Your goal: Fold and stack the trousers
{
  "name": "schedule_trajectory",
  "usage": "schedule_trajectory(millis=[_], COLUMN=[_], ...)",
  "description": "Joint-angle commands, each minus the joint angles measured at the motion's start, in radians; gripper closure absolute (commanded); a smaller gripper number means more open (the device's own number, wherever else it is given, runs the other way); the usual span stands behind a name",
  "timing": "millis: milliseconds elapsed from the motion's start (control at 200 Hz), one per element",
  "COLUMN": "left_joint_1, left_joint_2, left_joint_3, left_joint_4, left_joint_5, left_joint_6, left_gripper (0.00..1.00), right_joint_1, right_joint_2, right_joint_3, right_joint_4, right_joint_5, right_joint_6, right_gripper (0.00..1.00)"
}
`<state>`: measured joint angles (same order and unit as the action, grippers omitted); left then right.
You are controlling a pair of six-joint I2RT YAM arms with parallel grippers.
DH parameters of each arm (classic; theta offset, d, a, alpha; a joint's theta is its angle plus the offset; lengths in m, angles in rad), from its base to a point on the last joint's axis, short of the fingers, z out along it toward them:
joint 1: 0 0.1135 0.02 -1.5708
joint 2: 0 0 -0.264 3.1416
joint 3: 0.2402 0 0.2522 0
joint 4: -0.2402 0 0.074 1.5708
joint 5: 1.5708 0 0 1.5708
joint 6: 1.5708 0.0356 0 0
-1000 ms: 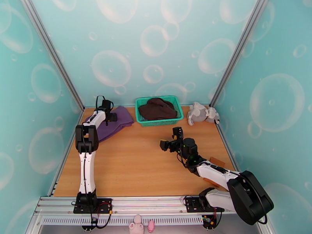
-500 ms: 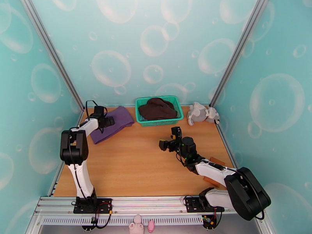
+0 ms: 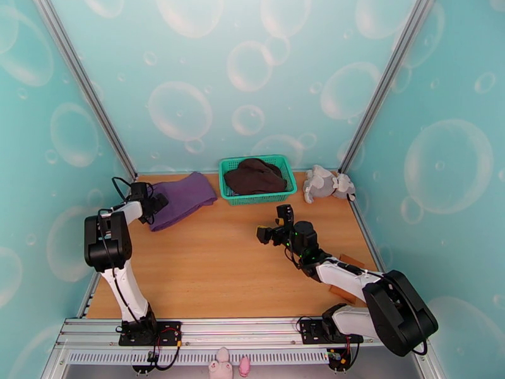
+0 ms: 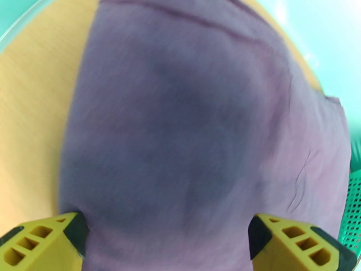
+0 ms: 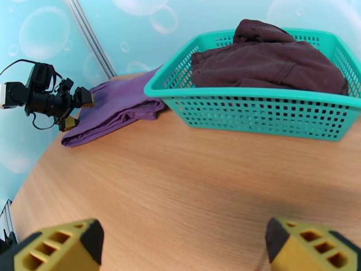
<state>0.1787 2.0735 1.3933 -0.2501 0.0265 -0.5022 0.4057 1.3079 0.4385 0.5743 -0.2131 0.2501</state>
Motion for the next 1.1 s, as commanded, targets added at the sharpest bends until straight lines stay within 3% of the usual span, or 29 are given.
schedule_trajectory(millis=[0,220,340,595,740,885,990,1095], left_joint_1=[0.010,0.032,0.035,-0.058,-0.134,-0.166,-0.166,-0.166], left_joint_2=[0.095,0.215,0.150,-0.347,-0.559,-0.767,-0.836,-0.764], left_joint_3=[0.096,0.338,0.317,-0.152,-0.426,-0.726,-0.932,-1.067], left_joint_4=[-0.037,-0.138,-0.070,0.277,0.320,0.491,0.750,1.032], left_joint_5=[-0.002,-0.048,-0.011,0.065,-0.033,-0.226,-0.265,-0.256], left_joint_6=[-0.007,0.050,0.084,0.126,0.152,0.219,0.284,0.347], left_gripper=[0.01,0.00,0.01,0.00,0.00,0.01,0.00,0.01], right_joint_1=[-0.006,-0.006,-0.007,-0.022,-0.086,-0.155,-0.156,-0.153], right_joint_2=[0.015,0.019,0.021,-0.018,-0.081,-0.185,-0.253,-0.305], right_joint_3=[0.029,0.033,0.031,-0.013,-0.066,-0.162,-0.217,-0.236], right_joint_4=[-0.008,-0.010,-0.007,0.058,0.098,0.152,0.186,0.164], right_joint_5=[-0.013,-0.017,-0.010,0.004,0.056,0.192,0.332,0.473], right_joint_6=[0.012,0.008,0.005,0.028,0.093,0.174,0.171,0.130], right_gripper=[0.01,0.01,0.01,0.01,0.01,0.01,0.01,0.01])
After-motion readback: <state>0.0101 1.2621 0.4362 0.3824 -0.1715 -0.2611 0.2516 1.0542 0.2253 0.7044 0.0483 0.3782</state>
